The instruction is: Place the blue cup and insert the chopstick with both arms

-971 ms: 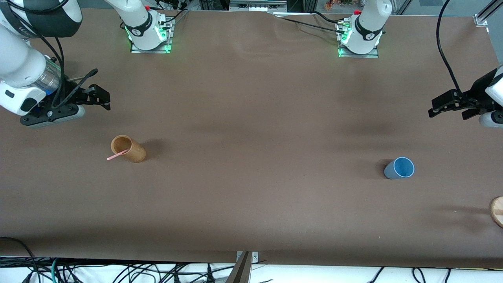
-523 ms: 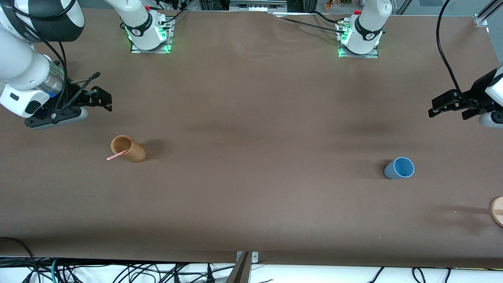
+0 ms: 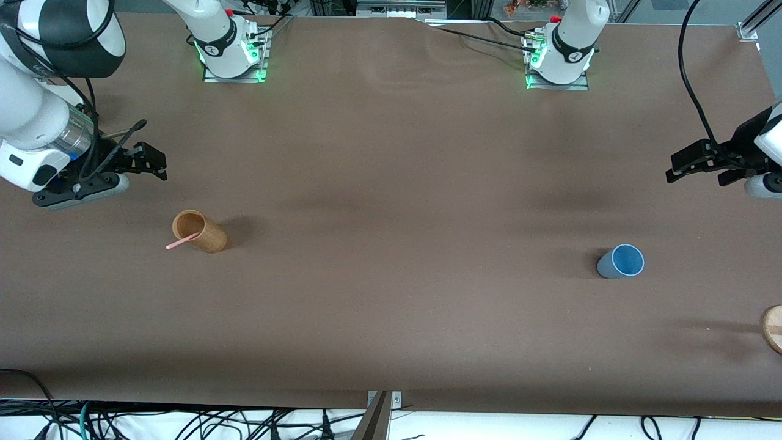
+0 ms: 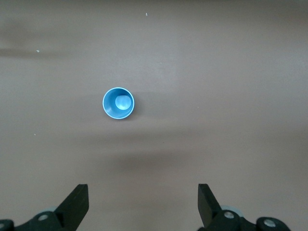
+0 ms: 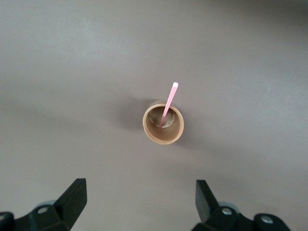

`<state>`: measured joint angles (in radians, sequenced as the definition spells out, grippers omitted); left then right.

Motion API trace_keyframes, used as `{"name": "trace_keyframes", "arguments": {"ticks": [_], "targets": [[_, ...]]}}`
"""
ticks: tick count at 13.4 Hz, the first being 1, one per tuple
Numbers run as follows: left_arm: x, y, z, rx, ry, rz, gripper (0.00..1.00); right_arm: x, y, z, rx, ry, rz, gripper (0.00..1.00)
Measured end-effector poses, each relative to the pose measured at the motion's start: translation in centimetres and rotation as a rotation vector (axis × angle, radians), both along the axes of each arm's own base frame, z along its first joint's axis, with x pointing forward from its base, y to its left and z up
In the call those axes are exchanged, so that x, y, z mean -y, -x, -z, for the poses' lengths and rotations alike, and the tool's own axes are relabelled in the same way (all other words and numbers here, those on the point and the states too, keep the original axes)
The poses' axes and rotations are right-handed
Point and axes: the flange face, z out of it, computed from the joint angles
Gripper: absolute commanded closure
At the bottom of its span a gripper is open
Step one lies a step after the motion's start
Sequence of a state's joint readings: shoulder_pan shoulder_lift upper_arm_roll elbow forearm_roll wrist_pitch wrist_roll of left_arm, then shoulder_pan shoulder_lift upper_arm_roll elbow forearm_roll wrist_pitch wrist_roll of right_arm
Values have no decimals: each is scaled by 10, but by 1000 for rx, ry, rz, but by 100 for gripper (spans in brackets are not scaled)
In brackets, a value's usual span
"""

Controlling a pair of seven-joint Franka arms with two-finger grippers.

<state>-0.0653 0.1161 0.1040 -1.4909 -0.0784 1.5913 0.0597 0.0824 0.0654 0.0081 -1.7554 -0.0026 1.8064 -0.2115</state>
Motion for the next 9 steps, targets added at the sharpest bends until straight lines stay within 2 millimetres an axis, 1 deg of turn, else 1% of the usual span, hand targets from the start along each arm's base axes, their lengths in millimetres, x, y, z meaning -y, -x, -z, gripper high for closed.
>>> {"name": "trace_keyframes", "arguments": {"ticks": [4,9], "targets": [[0,0,0,-1,0,0,0,1,9,-11,-17,2,0,0],[0,0,1,-1,0,0,0,2,25,-35,-50,5,0,0]]}}
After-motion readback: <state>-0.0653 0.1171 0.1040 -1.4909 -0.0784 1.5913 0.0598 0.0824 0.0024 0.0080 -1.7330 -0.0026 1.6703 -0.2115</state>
